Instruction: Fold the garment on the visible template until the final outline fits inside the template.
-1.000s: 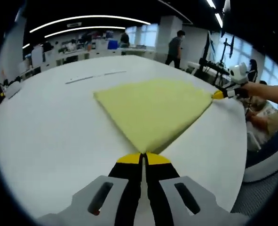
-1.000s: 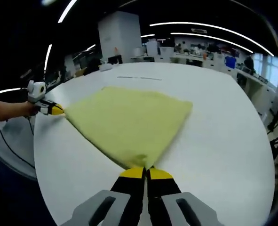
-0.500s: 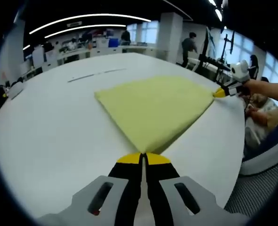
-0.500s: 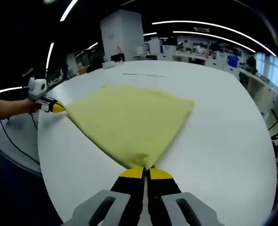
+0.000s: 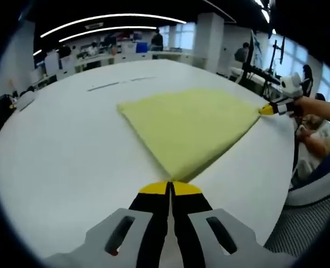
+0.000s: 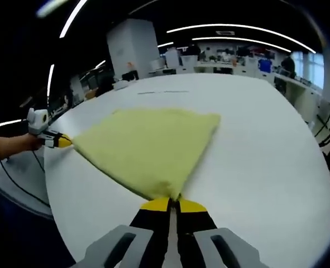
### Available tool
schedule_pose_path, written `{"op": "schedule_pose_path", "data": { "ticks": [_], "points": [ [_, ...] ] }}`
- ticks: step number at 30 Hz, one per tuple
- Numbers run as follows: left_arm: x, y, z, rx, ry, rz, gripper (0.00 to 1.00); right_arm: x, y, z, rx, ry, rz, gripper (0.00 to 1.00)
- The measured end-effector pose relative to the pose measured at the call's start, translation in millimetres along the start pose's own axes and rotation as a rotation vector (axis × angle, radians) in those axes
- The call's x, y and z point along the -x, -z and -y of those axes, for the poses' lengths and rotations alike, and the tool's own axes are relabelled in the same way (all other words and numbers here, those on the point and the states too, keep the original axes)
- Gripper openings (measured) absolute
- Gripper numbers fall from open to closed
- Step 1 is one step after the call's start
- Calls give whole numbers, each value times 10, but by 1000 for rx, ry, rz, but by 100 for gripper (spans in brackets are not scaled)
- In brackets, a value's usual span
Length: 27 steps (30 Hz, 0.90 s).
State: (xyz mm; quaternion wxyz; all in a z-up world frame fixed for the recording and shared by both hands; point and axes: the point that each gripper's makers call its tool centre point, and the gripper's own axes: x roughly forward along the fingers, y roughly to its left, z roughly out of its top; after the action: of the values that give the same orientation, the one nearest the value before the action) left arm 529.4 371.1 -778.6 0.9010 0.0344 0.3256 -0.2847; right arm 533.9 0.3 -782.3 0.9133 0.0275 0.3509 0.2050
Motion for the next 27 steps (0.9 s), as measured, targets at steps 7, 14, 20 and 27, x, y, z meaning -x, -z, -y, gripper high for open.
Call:
{"op": "schedule_pose_path", "data": {
  "ticks": [7,14,20,27],
  "points": [
    [37,-84,-52,42,-34,47,12,6,-76,-50,-7,-8,25,30],
    [78,-287,-2,92,-4,138,39,39,-276,-238,14,-41,72,57],
    [163,-447,80,67,11,159,57,159,-446,-421,49,-69,99,73],
    [358,-671,164,48,11,215,73,367,-579,-605,81,-97,124,93]
  ]
}}
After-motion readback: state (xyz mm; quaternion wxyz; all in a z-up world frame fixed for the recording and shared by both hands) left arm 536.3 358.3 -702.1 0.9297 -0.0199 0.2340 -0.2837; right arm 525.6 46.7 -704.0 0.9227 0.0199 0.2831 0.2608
